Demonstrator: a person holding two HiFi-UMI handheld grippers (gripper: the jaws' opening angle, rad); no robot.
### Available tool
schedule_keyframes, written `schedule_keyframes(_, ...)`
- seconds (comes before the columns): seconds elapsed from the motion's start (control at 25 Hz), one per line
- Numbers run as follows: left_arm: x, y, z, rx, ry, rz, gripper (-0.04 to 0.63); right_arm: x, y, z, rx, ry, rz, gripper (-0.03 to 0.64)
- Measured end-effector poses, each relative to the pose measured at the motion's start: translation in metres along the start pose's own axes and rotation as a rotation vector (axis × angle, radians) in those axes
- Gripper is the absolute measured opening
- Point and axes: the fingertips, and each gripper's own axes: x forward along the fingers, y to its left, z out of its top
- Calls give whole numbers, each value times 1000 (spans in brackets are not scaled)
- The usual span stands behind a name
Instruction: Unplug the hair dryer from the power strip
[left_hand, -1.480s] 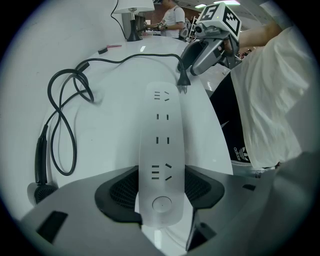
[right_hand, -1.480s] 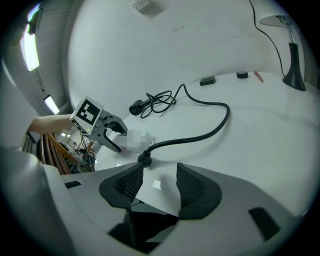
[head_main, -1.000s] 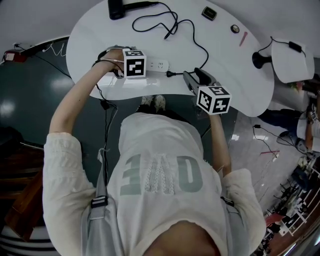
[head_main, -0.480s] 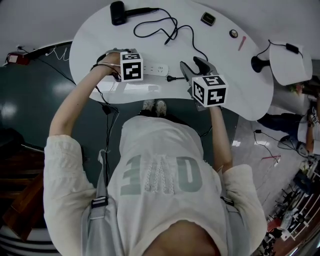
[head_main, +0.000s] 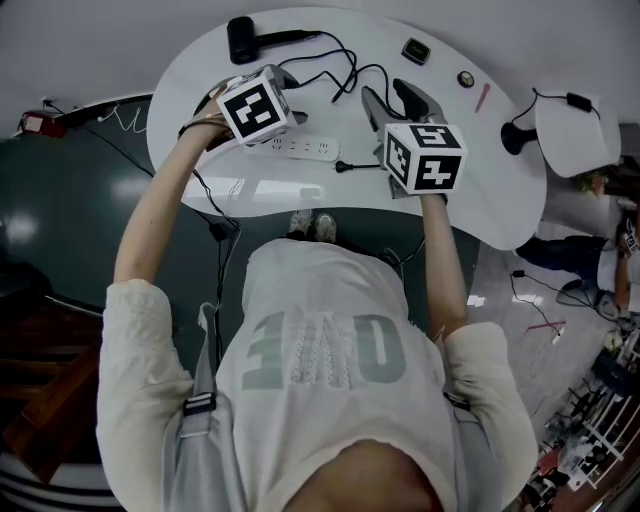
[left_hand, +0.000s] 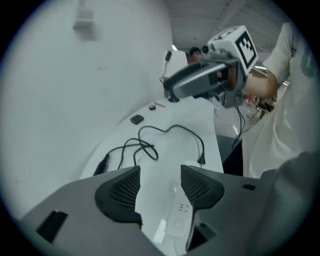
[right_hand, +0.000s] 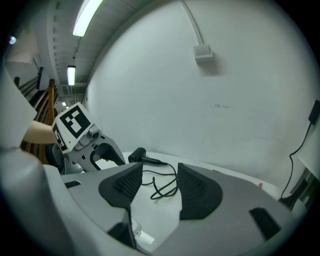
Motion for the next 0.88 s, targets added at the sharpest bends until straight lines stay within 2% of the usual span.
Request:
schedule_keyframes(0.08, -17, 12, 23, -78, -112, 48, 258, -3, -3, 21, 35, -54, -20, 210)
schedule_keyframes(0.2, -48, 21, 50, -141, -260, 154, 222, -12, 0, 50, 59, -129, -34, 209)
schedule_keyframes(0.4, -107, 23, 92, -248, -545, 386, 63, -33, 12, 90, 40, -253, -44, 209)
schedule_keyframes(0.56, -162, 19, 104, -393, -766, 553, 25, -57, 25, 118, 32, -369, -50, 208)
schedule_keyframes(0.68, -198, 12, 104, -447, -879, 679, 15, -79, 33, 132, 22, -451, -56, 198)
schedule_keyframes(0.72, -209, 9, 104, -456, -913, 722, 15, -86, 35, 134, 22, -480, -61, 185)
schedule_keyframes(0.8, -232, 4, 103, -486, -989, 809, 14, -100, 38, 139, 14, -545, -79, 52)
schedule_keyframes(0.88, -251, -3, 97, -516, -1050, 897, 14, -113, 43, 142, -13, -598, -91, 40)
